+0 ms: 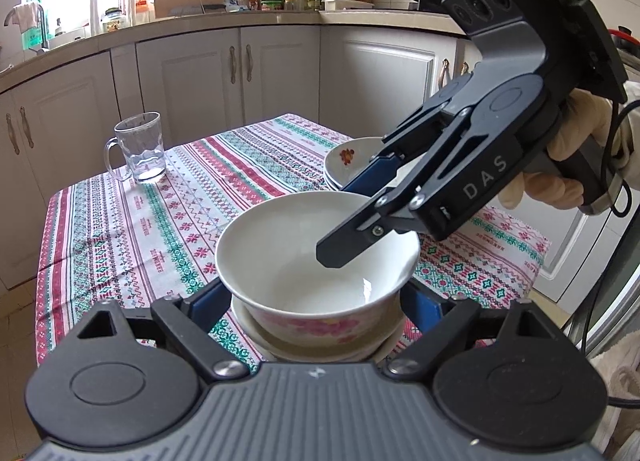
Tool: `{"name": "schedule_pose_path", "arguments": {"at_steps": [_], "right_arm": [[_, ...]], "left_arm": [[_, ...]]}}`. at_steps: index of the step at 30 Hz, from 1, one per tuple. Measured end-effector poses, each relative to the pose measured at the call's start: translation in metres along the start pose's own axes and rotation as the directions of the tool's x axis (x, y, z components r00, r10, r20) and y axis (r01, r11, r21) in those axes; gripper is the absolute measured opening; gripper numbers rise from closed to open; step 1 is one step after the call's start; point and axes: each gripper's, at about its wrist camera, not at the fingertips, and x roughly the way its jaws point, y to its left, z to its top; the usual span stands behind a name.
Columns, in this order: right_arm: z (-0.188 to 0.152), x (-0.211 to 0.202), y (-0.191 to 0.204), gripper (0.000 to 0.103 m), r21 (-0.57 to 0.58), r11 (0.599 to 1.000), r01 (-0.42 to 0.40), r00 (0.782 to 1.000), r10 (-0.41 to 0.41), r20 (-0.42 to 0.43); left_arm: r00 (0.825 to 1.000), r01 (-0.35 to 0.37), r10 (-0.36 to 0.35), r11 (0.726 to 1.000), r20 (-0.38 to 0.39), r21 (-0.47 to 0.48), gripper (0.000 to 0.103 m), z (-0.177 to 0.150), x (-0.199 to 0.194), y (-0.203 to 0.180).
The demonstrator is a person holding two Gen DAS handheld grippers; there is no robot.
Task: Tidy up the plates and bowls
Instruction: 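Carry the bowl with the right gripper and lower it onto the bowl stack, then open the right gripper and withdraw it from the bowl stack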
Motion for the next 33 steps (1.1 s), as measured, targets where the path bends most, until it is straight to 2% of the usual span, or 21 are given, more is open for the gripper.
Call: {"name": "schedule_pose_path", "arguments": {"at_steps": [10,14,19,22,24,26,28,33], "right_arm": [[-0.003,0.004,0.000,0.063,-0.009,1.000,-0.009,1.000,0.009,0.005],[-0.006,0.004,0.000,0.072,-0.003,1.000,-0.012,1.000,0.012,0.014],[-0.017,0.001,0.006,0.081,-0.015,1.000,0.009,1.000,-0.008,0.030],[-0.023,-0.003,0.009,0.081,-0.014,1.000,0.027,0.999,-0.027,0.039],[-0.029,-0.009,0.012,0.086,-0.024,0.999,0.045,0.997,-0.044,0.061],[-0.035,-0.018,0.015,0.097,-0.045,0.998,0.054,0.994,-0.050,0.093],[-0.042,-0.025,0.018,0.103,-0.068,0.997,0.045,0.993,-0.037,0.111],[-0.058,-0.020,0.025,0.103,-0.113,0.992,0.049,0.996,-0.041,0.073]], "left_arm": [[0.998,0.049,-0.051,0.997,-0.034,-0.060,0.096,0.000,0.004,0.010],[0.999,0.027,-0.028,0.999,-0.021,-0.022,0.098,-0.001,-0.001,0.005],[0.999,0.037,-0.037,0.999,0.000,-0.013,0.099,-0.001,-0.013,0.005],[0.999,0.036,-0.036,0.999,0.004,0.001,0.099,-0.005,-0.019,0.004],[0.999,0.035,-0.035,0.999,0.001,0.014,0.099,-0.008,-0.022,0.004],[0.999,0.038,-0.037,0.999,-0.004,0.033,0.099,-0.012,-0.024,0.005],[0.999,0.032,-0.031,0.999,-0.024,0.042,0.099,-0.017,-0.023,0.008],[0.997,0.041,-0.038,0.998,-0.062,0.054,0.099,-0.029,-0.011,0.015]]}}
